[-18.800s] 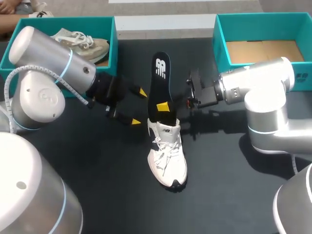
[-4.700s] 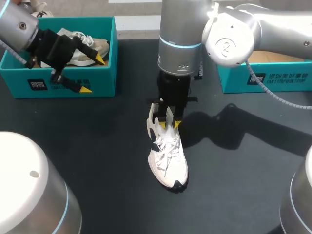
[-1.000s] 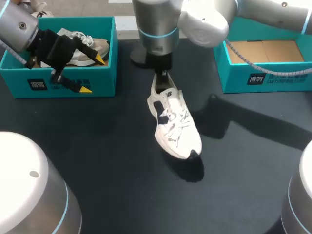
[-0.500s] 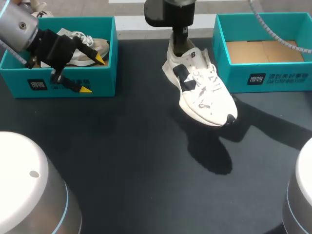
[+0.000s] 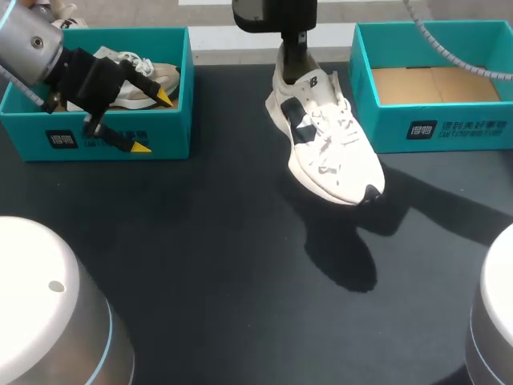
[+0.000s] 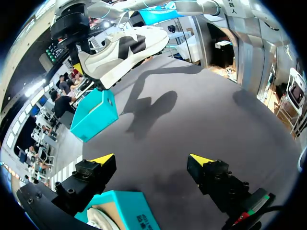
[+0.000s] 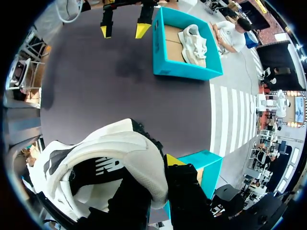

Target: Take the shoe out of the shoebox, open the shoe tongue, remove and reinsert the insole, then place the shoe into the shoebox

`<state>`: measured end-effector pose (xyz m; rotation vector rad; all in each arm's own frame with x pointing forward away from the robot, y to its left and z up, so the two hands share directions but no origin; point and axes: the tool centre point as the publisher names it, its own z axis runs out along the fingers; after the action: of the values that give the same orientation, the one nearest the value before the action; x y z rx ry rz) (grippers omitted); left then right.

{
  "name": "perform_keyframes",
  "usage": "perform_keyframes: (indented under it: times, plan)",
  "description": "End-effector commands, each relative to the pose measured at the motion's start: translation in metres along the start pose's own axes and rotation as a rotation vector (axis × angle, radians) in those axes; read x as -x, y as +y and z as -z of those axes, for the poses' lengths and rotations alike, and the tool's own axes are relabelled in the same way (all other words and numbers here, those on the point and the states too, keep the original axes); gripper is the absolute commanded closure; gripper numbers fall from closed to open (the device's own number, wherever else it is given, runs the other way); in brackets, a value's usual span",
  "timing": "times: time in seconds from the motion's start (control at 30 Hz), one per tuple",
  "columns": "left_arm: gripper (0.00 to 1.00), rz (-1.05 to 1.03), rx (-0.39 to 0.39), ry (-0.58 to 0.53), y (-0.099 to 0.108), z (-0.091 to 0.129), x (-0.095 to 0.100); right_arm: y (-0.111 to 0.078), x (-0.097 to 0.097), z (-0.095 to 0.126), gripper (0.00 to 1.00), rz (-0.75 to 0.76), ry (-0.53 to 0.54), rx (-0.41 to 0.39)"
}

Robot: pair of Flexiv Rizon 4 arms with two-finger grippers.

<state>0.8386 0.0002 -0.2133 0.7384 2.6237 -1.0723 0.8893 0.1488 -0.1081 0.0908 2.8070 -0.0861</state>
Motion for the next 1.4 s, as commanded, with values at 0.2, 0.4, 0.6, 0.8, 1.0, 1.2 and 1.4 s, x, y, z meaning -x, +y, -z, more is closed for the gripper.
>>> perform_keyframes:
  times: [0.2,0.4,0.6,0.8,1.0,1.2,1.4]
  plan:
    - [0.0,0.0,0.002,0.002,0.0,0.0,0.0,-0.065,0.049,-0.02,1.0,-0.013,-0.07,-0.008]
    - [0.0,0.0,0.002,0.002,0.0,0.0,0.0,-0.123,0.092,-0.035,1.0,0.001,-0.091,-0.017]
    - [0.0,0.0,0.002,0.002,0.0,0.0,0.0,-0.182,0.128,-0.058,1.0,0.026,-0.048,-0.046]
    - [0.0,0.0,0.002,0.002,0.0,0.0,0.0,-0.237,0.162,-0.081,1.0,0.058,-0.027,-0.094]
    - [0.0,0.0,0.002,0.002,0.0,0.0,0.0,-0.265,0.18,-0.099,1.0,0.034,-0.052,-0.119]
    - [0.0,0.0,0.002,0.002,0.0,0.0,0.0,-0.267,0.181,-0.097,1.0,0.013,-0.071,-0.12]
    - [0.0,0.0,0.002,0.002,0.0,0.0,0.0,-0.267,0.181,-0.097,1.0,0.013,-0.071,-0.12]
